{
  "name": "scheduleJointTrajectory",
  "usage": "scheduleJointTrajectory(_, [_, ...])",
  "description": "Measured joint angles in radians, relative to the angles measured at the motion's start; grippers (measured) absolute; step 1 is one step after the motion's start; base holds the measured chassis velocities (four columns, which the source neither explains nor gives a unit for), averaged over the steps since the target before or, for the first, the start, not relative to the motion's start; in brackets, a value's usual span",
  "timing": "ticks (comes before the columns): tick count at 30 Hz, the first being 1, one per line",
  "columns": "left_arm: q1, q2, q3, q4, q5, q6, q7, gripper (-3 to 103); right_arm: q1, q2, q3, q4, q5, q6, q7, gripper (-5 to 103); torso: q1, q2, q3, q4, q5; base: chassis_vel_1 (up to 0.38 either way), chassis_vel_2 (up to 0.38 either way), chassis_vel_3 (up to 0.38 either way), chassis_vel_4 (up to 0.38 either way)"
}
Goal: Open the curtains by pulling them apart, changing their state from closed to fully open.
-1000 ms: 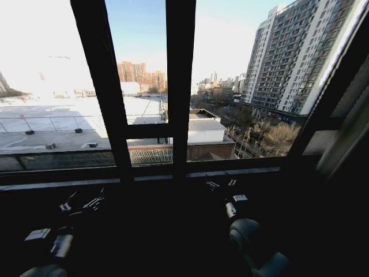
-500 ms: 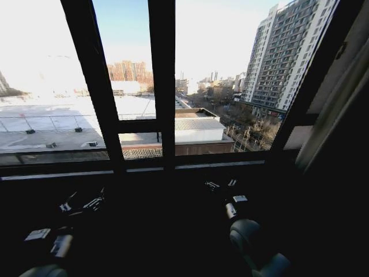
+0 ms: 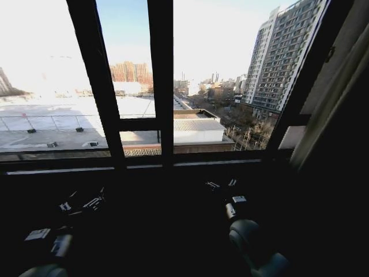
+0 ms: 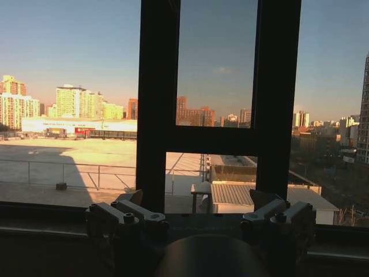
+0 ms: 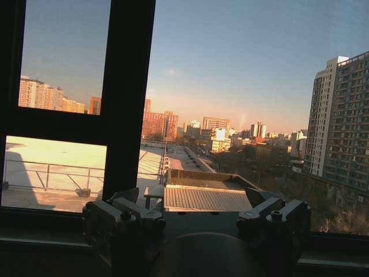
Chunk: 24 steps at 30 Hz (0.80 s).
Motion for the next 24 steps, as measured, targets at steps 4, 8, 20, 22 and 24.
scheduleJointTrajectory(4, [0.001, -0.004, -0.001, 0.007, 0.000, -0.012, 0.013, 100, 0.000, 0.002, -0.001, -0.001, 0.000, 0.001, 0.000, 100, -0.001, 0.000, 0.000, -0.0001, 0.0003, 0.000, 0.000, 0.000, 0.000])
scheduleJointTrajectory(8, [0.006, -0.014, -0.011, 0.014, 0.001, -0.021, 0.043, 100, 0.001, 0.001, -0.002, -0.002, 0.000, 0.001, 0.000, 100, -0.001, 0.000, 0.000, 0.0001, -0.0001, 0.000, 0.000, 0.000, 0.000])
scheduleJointTrajectory(20, [0.007, -0.023, -0.018, 0.024, 0.005, -0.031, 0.059, 100, -0.001, -0.001, -0.001, 0.000, -0.002, 0.001, 0.000, 100, -0.001, 0.000, 0.000, 0.0001, 0.0000, 0.000, 0.000, 0.000, 0.000])
scheduleJointTrajectory(22, [0.007, -0.024, -0.016, 0.026, 0.005, -0.037, 0.059, 100, -0.002, -0.002, 0.000, 0.000, -0.002, 0.001, 0.000, 100, -0.001, 0.000, 0.000, 0.0001, 0.0000, 0.000, 0.000, 0.000, 0.000])
scheduleJointTrajectory(24, [0.007, -0.025, -0.013, 0.032, 0.009, -0.064, 0.058, 100, -0.002, -0.003, 0.001, 0.002, -0.002, 0.002, 0.000, 100, -0.001, 0.000, 0.000, 0.0001, 0.0001, 0.000, 0.000, 0.000, 0.000])
